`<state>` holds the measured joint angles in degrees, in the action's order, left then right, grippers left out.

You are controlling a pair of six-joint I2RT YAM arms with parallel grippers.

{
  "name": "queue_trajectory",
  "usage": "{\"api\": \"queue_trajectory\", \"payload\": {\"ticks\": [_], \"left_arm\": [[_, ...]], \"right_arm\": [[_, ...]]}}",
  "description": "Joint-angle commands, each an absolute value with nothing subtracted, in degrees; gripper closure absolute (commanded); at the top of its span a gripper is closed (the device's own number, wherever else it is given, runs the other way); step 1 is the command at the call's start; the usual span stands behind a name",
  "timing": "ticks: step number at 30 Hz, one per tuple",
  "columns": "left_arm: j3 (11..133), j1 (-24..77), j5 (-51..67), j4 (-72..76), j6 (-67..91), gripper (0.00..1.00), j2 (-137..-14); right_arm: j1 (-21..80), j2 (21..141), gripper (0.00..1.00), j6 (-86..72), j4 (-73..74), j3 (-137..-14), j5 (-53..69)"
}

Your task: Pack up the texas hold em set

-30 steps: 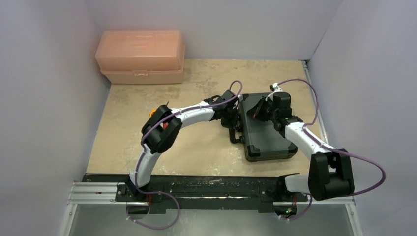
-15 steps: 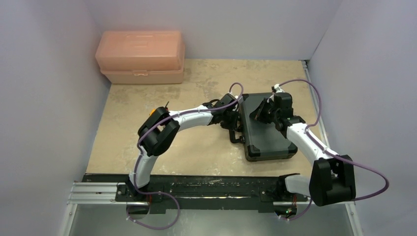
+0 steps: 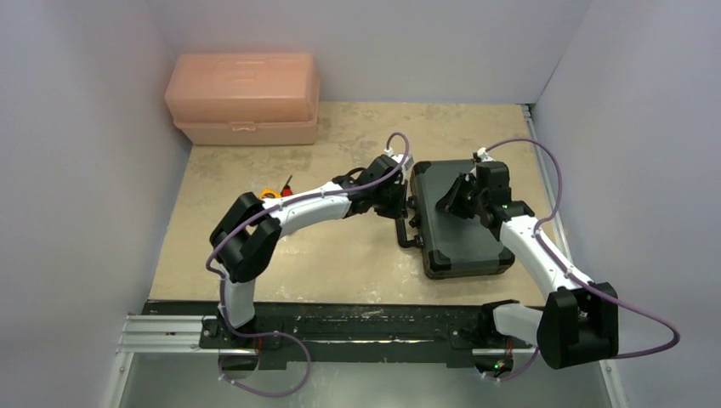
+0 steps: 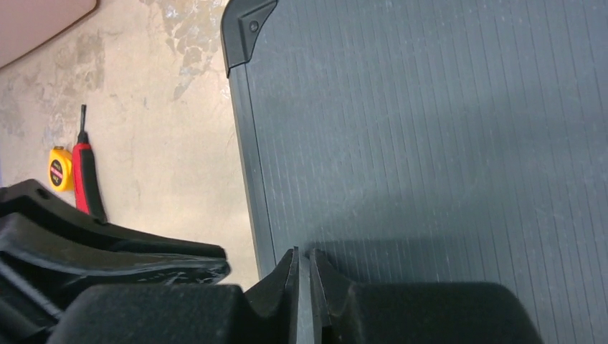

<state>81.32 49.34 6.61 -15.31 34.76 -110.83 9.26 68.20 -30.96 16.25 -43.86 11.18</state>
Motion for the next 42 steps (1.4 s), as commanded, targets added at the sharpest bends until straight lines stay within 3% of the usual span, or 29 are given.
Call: {"api": "queue_trajectory", "payload": {"ticks": [1, 8, 19, 29, 31, 37, 40, 42], "left_arm": [[78.96, 48.81, 4.24, -13.50, 32.85, 0.86, -104.74], [74.65, 48.36, 0.84, -14.57, 30.80, 0.68, -97.22], [67.16, 48.33, -5.58, -16.35, 25.96, 0.40, -81.89], [59.06, 47.92, -11.99, -18.31, 21.24, 0.26, -62.81], [58.05, 47.86, -14.30, -19.05, 19.46, 0.25, -58.70], [56.90, 47.73, -25.49, -22.94, 15.58, 0.12, -48.85], [56.71, 47.81, -29.83, -23.94, 13.44, 0.02, -45.98], [57.11, 47.73, -31.62, -24.70, 11.95, 0.00, -44.60]], "right_arm": [[9.23, 65.49, 0.85, -29.79, 20.71, -46.49, 9.49], [9.23, 61.61, 0.72, -29.36, 21.73, -49.68, 10.44], [9.23, 55.29, 0.67, -28.30, 19.78, -53.00, 13.91], [9.23, 46.51, 0.57, -26.37, 14.32, -53.26, 18.13], [9.23, 44.74, 0.53, -26.20, 13.12, -53.47, 18.14], [9.23, 40.97, 0.25, -27.95, 10.48, -53.04, 15.80], [9.23, 40.22, 0.18, -28.70, 8.95, -52.52, 15.65], [9.22, 39.92, 0.17, -29.10, 8.46, -52.54, 15.18]]}}
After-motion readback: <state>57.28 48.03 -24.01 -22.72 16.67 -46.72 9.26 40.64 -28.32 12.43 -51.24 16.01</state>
